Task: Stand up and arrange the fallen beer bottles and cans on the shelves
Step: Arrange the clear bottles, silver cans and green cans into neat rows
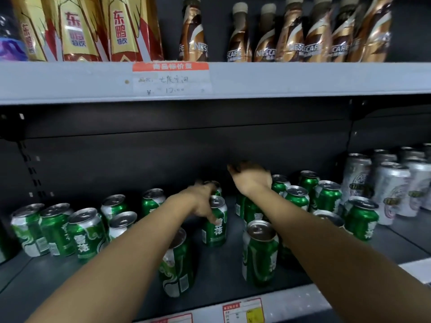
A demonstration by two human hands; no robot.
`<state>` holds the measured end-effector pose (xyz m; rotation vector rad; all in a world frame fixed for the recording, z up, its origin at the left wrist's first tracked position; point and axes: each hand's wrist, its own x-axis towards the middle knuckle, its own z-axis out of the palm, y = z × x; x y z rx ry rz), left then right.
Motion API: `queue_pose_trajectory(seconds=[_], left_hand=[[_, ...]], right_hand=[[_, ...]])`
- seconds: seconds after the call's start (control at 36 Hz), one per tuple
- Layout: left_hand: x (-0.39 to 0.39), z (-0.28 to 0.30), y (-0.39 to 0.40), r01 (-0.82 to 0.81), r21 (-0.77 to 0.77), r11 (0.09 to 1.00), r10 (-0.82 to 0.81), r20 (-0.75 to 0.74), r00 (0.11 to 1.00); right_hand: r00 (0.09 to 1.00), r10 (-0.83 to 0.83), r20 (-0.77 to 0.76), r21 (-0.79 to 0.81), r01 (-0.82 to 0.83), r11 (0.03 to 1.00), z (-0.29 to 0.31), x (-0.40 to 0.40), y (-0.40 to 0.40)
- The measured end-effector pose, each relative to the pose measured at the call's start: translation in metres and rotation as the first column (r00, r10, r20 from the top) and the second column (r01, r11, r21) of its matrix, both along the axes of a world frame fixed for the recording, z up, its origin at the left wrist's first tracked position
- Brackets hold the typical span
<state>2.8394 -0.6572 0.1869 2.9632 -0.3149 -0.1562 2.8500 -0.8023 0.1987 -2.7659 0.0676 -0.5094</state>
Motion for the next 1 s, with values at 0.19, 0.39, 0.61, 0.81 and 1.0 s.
queue_pose_trajectory(seconds=[0.19,0.39,0.61,0.81,1.0], left_hand=[[-0.049,0.012,-0.04,0.145,-0.086,0.986,-0.102,0.377,0.921],[-0.08,-0.029,-0.065,0.258,-0.308,0.916,-0.301,-0.097,0.949],[-0.094,-0.05,-0.078,0.139,-0.354,0.925,-0.059,0.228,0.972],[-0.121,-0.053,-0.065,-0.021,-0.469,0.883,0.151,0.24,0.959],[-0.148,-0.046,-0.045,-0.104,-0.606,0.789,0.318,0.257,0.913]], right_hand=[[0.981,-0.067,0.18,0.287,0.013,0.958,-0.011,-0.025,-0.019],[0.881,-0.062,0.468,0.363,-0.128,0.923,-0.023,-0.06,-0.026],[0.788,0.018,0.616,0.407,-0.338,0.849,-0.066,-0.105,-0.017],[0.764,-0.083,0.64,0.586,-0.415,0.696,-0.094,-0.123,-0.008],[0.867,0.017,0.497,0.686,-0.405,0.604,-0.109,-0.133,0.008]])
